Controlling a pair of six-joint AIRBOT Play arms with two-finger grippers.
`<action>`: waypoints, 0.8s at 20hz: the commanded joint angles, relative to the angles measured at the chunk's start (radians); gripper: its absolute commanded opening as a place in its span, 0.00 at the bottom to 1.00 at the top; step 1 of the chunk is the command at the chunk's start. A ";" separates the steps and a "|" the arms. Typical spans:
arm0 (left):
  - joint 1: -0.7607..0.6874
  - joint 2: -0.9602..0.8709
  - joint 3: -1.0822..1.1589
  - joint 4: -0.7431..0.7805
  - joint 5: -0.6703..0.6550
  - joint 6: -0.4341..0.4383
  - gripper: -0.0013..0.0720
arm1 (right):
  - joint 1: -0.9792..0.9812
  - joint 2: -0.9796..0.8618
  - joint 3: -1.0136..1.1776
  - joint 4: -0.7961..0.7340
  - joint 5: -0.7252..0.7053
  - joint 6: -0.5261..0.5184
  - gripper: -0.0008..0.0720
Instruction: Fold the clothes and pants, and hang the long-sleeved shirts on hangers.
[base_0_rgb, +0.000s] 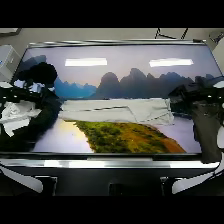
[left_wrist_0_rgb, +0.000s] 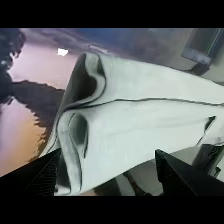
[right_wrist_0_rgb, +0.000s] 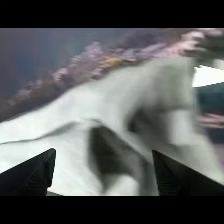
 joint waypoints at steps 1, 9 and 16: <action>0.087 0.082 0.054 -0.007 -0.082 -0.027 0.92 | -0.140 -0.005 -0.019 -0.145 0.137 0.014 0.99; -0.032 0.320 0.054 -0.007 -0.100 -0.034 0.91 | -0.143 -0.105 -0.145 0.050 0.056 -0.129 1.00; -0.262 0.342 0.054 -0.007 -0.079 -0.052 0.91 | -0.143 -0.139 -0.145 0.235 0.106 -0.328 1.00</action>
